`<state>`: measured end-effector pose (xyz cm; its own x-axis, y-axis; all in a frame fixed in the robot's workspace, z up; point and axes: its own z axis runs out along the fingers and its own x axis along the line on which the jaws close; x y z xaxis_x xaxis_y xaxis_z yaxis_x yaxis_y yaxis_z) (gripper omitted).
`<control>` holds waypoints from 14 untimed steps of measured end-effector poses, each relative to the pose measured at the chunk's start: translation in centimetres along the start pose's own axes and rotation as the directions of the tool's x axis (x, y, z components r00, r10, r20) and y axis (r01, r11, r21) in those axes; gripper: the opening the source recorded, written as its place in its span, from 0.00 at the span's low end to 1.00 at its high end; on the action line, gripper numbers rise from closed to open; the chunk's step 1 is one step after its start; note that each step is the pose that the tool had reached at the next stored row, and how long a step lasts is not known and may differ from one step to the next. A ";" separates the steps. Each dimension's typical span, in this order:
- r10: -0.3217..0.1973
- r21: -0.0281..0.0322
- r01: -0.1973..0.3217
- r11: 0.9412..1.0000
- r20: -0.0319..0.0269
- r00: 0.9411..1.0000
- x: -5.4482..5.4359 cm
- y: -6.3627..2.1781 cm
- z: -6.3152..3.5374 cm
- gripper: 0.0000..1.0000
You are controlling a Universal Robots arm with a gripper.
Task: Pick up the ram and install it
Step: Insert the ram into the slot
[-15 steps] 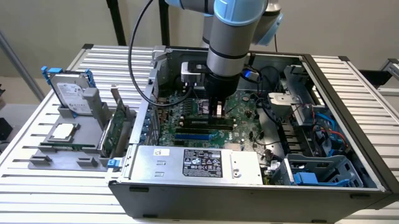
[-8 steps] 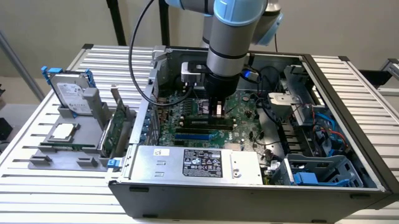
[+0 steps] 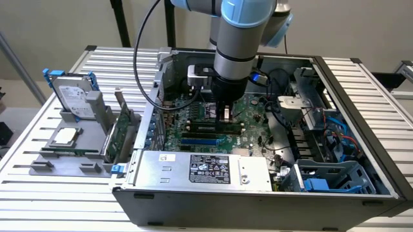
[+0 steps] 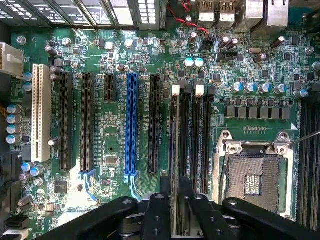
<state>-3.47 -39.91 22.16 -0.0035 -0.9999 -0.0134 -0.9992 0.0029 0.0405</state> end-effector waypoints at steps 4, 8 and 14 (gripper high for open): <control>0.000 0.000 0.000 1.000 0.000 1.000 0.0 0.03 -0.73 1.00; 0.000 0.000 0.000 1.000 0.001 1.000 0.0 0.13 -1.78 1.00; 0.000 0.000 0.000 1.000 0.001 1.000 0.0 0.22 -2.01 0.00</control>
<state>-3.61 -39.92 24.18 -0.0034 -0.9999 -0.0147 -0.9992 0.0028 0.0407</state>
